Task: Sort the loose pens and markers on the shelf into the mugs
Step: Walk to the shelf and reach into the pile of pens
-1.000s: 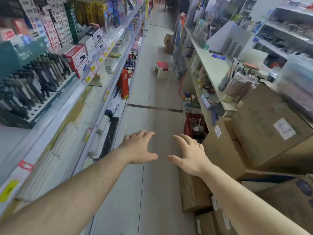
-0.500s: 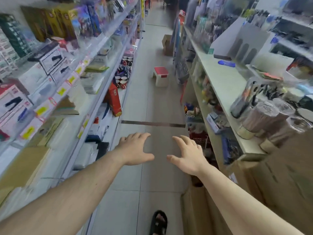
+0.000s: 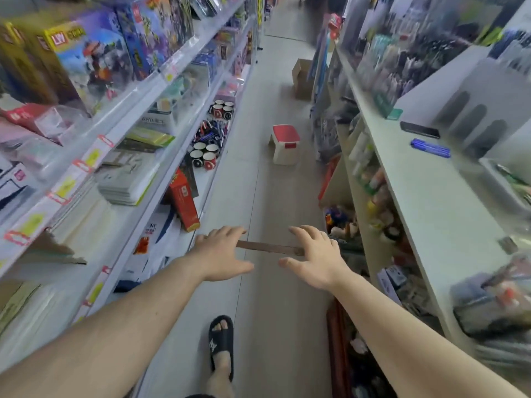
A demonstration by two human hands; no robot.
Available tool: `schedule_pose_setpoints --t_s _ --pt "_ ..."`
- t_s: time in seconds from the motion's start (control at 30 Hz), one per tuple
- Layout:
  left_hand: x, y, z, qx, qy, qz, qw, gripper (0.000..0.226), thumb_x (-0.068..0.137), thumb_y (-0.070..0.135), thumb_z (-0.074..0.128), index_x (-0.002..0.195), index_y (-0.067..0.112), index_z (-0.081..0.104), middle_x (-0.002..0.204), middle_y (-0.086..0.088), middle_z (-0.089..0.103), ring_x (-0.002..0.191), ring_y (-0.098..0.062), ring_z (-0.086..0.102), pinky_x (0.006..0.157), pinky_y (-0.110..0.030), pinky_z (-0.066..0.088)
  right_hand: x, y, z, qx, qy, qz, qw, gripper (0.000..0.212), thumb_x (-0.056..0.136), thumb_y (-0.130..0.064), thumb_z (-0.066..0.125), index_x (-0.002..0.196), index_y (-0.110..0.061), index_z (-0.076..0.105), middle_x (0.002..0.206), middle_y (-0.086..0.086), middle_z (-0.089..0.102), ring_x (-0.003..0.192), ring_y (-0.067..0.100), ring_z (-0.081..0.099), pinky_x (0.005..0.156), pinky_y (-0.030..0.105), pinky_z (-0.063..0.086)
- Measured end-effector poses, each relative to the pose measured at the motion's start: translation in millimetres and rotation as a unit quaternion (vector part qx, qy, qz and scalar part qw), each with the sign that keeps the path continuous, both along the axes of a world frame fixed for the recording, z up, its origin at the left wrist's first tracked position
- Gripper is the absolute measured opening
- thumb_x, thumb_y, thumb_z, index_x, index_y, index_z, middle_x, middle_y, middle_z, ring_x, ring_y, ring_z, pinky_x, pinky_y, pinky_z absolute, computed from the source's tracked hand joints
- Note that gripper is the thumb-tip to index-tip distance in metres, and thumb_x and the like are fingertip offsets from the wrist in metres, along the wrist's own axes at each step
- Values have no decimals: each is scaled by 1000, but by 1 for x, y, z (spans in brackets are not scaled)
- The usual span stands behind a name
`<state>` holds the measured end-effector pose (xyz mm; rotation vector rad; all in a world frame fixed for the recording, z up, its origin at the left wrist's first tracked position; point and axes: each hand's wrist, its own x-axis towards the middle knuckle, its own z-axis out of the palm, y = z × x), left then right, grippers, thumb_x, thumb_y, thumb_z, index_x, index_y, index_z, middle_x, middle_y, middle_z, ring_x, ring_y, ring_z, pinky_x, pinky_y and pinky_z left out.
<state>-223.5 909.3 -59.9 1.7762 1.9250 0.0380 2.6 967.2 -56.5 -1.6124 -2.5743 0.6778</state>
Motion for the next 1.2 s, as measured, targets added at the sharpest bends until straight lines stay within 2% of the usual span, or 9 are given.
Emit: schedule_pose_setpoints --t_s 0.13,0.27,0.53,0.67,1.0,1.2 --pt "-45 115 -9 -2 -11 -4 1000 85 81 59 58 152 29 22 156 4 30 142 -21 30 112 -44 25 -44 106 -4 -5 -26 -18 1000 75 85 -63 55 149 -34 30 156 -5 28 143 24 23 113 48 18" --pt "-81 212 -8 -29 -16 -21 999 88 78 63 56 152 29 22 155 3 31 140 -22 32 111 -46 27 -82 200 7 -33 -11 -39 999 80 76 -67 51 147 -35 33 154 -7 30 142 22 24 111 47 19" --pt "-127 393 -12 -26 -12 -25 999 85 83 60 56 153 28 20 157 3 27 142 -22 30 111 -46 25 -126 378 -3 -38 13 -55 998 73 85 -62 57 148 -36 32 156 -5 29 144 23 23 113 46 18" --pt "-138 496 -22 -26 -2 -6 1000 86 82 61 58 153 29 20 157 4 28 142 -22 30 111 -46 25 -135 491 -17 -32 14 -39 999 75 83 -63 56 148 -34 33 156 -5 30 143 23 24 113 46 18" --pt "-156 722 -11 -41 -3 57 998 84 80 56 59 152 31 22 156 5 30 142 -21 30 114 -45 25 -177 753 -18 -60 28 17 998 96 60 -76 41 147 -34 36 153 -5 34 142 21 25 112 43 18" --pt "-213 835 -32 -52 -22 102 993 85 81 56 59 152 30 20 158 5 28 142 -21 30 115 -45 26 -227 883 -31 -64 -1 60 996 91 65 -71 45 148 -34 35 153 -4 34 141 22 27 113 44 18"
